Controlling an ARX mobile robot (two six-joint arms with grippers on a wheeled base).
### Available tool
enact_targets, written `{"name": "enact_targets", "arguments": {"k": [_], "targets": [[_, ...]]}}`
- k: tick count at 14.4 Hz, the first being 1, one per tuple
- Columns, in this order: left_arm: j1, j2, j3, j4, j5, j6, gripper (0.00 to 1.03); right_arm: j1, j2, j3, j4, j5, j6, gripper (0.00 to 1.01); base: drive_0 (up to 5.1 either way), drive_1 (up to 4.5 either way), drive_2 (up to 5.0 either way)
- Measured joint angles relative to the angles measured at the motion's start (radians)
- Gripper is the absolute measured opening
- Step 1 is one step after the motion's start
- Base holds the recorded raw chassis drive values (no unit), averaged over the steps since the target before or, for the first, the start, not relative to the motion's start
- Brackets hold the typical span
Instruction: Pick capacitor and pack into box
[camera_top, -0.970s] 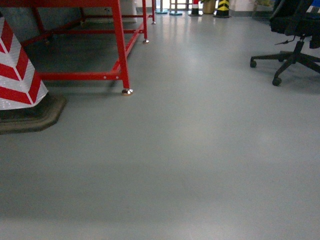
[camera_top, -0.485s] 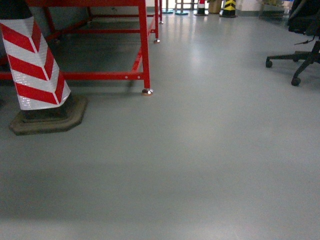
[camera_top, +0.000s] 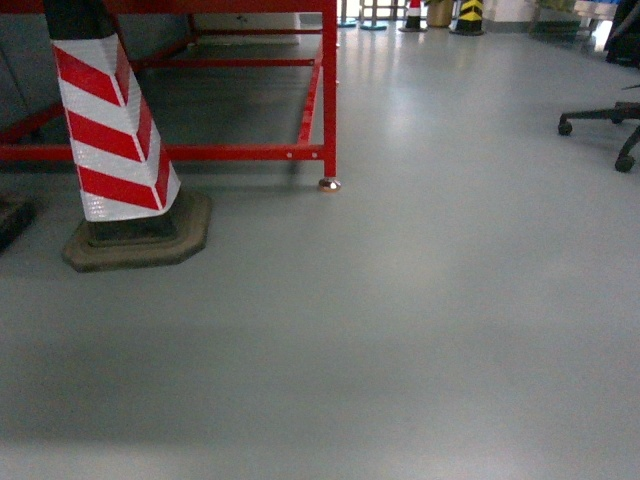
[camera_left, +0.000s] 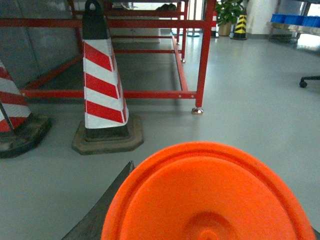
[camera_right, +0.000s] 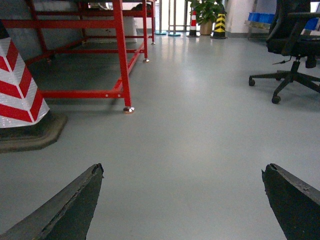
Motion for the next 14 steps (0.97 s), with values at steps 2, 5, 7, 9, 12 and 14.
{"name": "enact_targets", "arguments": {"k": [2,5,7,9,12,14], "targets": [[0.000,0.000,0.000,0.001,-0.002,0.000,0.44,0.000,0.000,0.000,0.001,0.000,0.000,0.98,-5.0,2.41,2.4],[0.000,0.000,0.000,0.000,0.000,0.000,0.44,0.000,0.000,0.000,-0.003,0.000,0.000,0.98,-5.0,2.40,2.4],[0.000,0.000,0.000,-0.002,0.000,0.000,0.44,0.000,0.000,0.000,-0.002,0.000,0.000,0.98,-4.9,2.47,2.5],[0.000,0.000,0.000,-0.001,0.000,0.000,0.44,0.000,0.000,0.000,0.001,0.000,0.000,0.98,-4.9,2.53,2.5],[0.000,0.000,0.000,-0.003,-0.001,0.000,0.44,0.000,0.000,0.000,-0.001,0.000,0.000,0.98,-5.0,2.40,2.4],[0.000,0.000,0.000,0.001,-0.002,0.000,0.44,0.000,0.000,0.000,0.003,0.000,0.000,0.98,-4.9,2.49,2.5]]}}
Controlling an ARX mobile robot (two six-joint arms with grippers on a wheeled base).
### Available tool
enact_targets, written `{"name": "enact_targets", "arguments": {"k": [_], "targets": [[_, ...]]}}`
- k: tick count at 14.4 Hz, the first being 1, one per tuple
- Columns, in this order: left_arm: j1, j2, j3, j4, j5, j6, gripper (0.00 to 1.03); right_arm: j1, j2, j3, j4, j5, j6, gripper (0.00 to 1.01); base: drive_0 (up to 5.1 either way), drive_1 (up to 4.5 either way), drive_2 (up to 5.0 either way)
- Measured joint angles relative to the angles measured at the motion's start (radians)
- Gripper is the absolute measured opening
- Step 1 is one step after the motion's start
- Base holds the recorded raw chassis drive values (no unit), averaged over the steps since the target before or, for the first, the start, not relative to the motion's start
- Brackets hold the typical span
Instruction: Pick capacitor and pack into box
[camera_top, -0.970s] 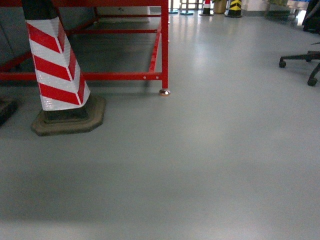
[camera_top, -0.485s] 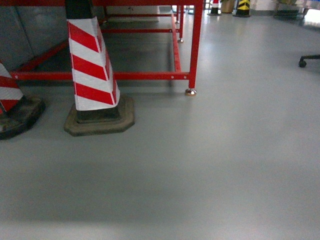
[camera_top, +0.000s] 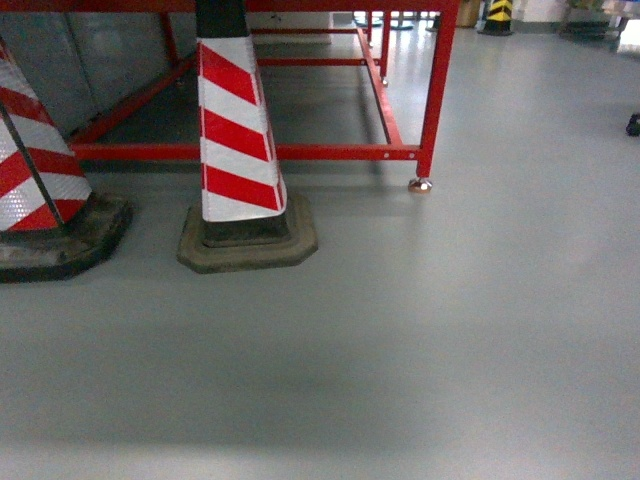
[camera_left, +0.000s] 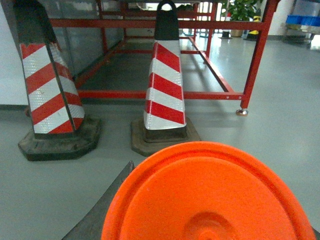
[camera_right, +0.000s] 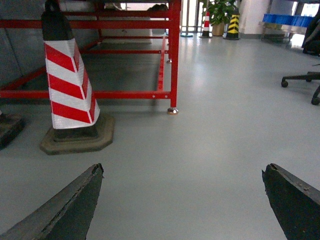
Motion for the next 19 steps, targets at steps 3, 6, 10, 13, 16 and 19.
{"name": "enact_targets", "arguments": {"k": [3,6,10,13,16,19], "targets": [[0.000,0.000,0.000,-0.002,0.002,0.000,0.44,0.000,0.000,0.000,0.002,0.000,0.000,0.98,-4.9,2.46,2.5],[0.000,0.000,0.000,0.000,0.002,0.000,0.44,0.000,0.000,0.000,-0.004,0.000,0.000,0.98,-4.9,2.48,2.5],[0.000,0.000,0.000,-0.001,0.000,0.000,0.44,0.000,0.000,0.000,-0.006,-0.003,0.000,0.98,-1.1,0.50,0.5],[0.000,0.000,0.000,-0.001,0.001,0.000,0.44,0.000,0.000,0.000,-0.005,-0.003,0.000,0.98,0.0,0.00,0.0],[0.000,0.000,0.000,-0.001,0.001,0.000,0.44,0.000,0.000,0.000,-0.004,-0.003,0.000,0.98,0.0,0.00,0.0],[0.000,0.000,0.000,-0.001,0.001,0.000,0.44,0.000,0.000,0.000,-0.004,-0.003,0.000,0.98,0.0,0.00,0.0]]}}
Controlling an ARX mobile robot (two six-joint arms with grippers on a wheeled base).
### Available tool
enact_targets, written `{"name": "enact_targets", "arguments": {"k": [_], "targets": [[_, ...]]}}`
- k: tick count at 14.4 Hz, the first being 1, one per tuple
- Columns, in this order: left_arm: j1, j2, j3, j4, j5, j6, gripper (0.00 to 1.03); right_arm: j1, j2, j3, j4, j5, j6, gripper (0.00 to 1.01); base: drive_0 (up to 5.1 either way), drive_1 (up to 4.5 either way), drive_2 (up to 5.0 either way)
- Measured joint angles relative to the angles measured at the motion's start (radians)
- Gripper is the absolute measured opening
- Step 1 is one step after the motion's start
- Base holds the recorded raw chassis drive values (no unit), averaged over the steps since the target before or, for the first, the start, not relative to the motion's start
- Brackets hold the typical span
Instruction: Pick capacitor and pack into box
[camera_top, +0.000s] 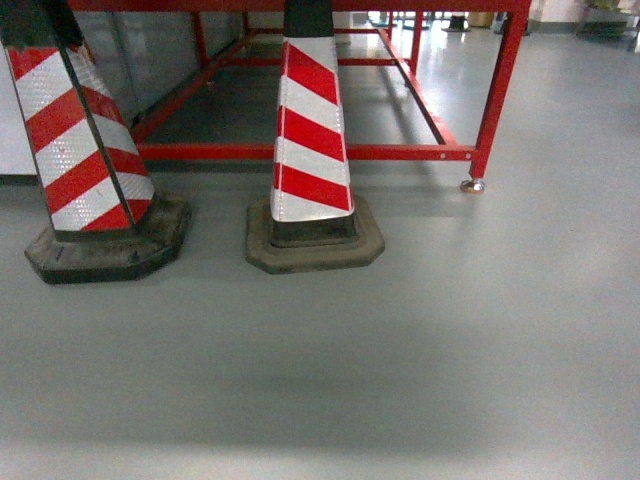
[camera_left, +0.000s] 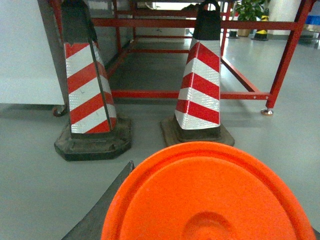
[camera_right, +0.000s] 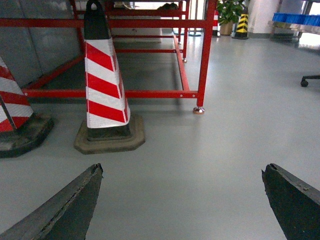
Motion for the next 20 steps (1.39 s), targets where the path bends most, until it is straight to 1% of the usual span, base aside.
{"name": "enact_targets", "arguments": {"k": [20], "targets": [[0.000,0.000,0.000,0.000,0.000,0.000,0.44,0.000,0.000,0.000,0.000,0.002,0.000,0.98,-0.1,3.85,-4.0]]}}
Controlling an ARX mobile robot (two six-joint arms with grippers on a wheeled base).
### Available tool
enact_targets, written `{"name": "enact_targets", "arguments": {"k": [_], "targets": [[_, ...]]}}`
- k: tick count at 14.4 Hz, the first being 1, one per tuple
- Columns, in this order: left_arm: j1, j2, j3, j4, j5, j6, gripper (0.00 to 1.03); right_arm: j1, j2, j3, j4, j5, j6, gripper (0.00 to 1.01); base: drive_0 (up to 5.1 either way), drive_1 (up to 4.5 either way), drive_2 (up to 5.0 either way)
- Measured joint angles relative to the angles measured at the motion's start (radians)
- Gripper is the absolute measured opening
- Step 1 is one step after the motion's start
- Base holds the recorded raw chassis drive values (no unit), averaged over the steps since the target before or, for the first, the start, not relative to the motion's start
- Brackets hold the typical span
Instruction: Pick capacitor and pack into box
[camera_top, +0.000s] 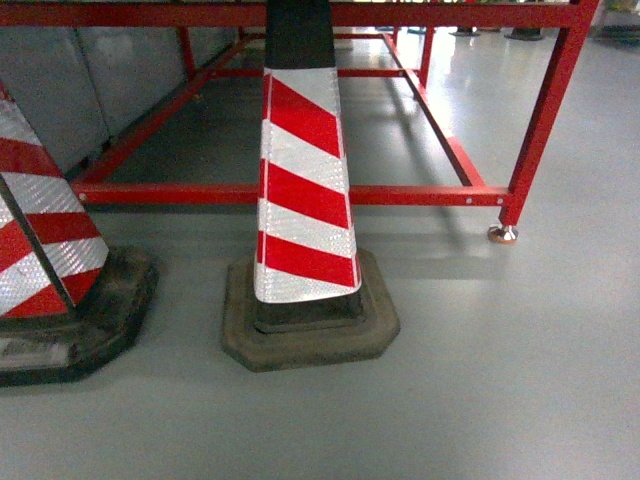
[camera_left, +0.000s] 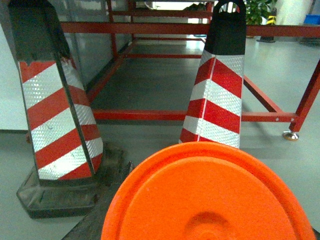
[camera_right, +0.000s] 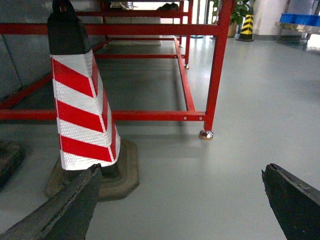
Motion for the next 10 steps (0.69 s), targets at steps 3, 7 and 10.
{"name": "enact_targets", "arguments": {"k": [3,7,10], "targets": [[0.000,0.000,0.000,0.000,-0.001,0.000,0.44,0.000,0.000,0.000,0.000,0.000,0.000,0.98,0.0,3.87,-3.9],[0.000,0.000,0.000,-0.002,0.000,0.000,0.44,0.000,0.000,0.000,-0.001,0.000,0.000,0.98,0.0,3.89,-3.9],[0.000,0.000,0.000,0.000,0.000,0.000,0.43,0.000,0.000,0.000,-0.001,0.000,0.000,0.98,0.0,1.28,-1.3]]}}
